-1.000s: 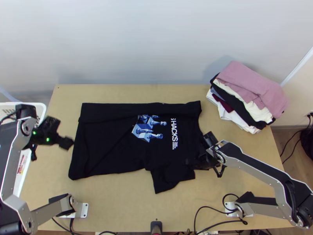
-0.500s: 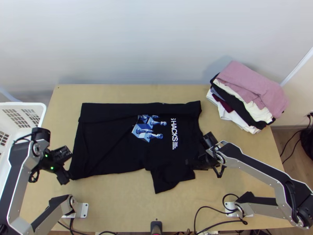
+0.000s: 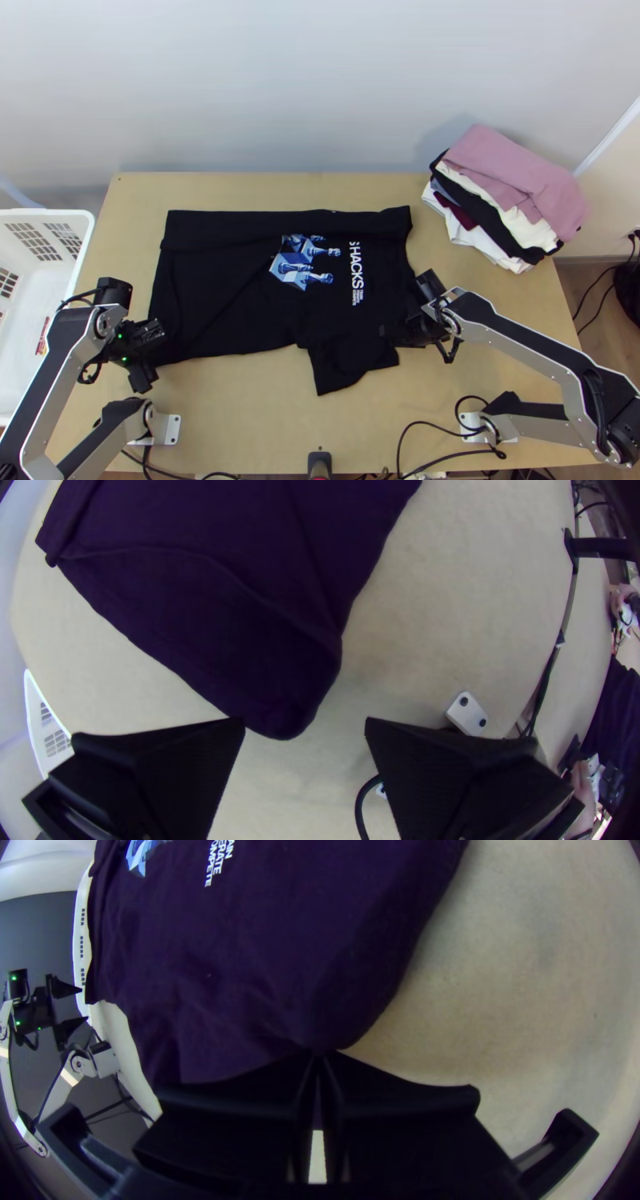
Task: Fold the t-shirt
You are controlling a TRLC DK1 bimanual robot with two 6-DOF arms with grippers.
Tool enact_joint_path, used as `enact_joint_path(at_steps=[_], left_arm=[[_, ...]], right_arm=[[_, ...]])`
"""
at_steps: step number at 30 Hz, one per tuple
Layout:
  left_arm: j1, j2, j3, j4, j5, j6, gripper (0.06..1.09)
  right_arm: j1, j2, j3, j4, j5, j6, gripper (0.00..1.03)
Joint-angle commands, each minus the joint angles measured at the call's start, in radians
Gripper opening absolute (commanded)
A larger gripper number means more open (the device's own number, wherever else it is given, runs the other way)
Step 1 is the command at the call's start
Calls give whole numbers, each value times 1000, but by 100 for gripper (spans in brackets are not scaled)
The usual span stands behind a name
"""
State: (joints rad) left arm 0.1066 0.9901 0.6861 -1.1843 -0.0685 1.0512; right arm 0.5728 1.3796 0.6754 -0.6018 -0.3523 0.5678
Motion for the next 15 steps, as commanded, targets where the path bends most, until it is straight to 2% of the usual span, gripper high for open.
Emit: enact_joint_path(at_steps=[1, 3, 8, 15], left_arm=[[-5, 15, -37, 31, 4, 0, 75], [-4, 19, -45, 48, 27, -2, 62], [21, 21, -57, 89, 105, 9, 11], [193, 74, -46, 129, 156, 109, 10]], right_arm=[[-7, -8, -34, 8, 4, -14, 3], [-7, -14, -34, 8, 6, -14, 3], [-14, -33, -39, 5, 6, -20, 3], [-44, -47, -53, -6, 7, -45, 3]])
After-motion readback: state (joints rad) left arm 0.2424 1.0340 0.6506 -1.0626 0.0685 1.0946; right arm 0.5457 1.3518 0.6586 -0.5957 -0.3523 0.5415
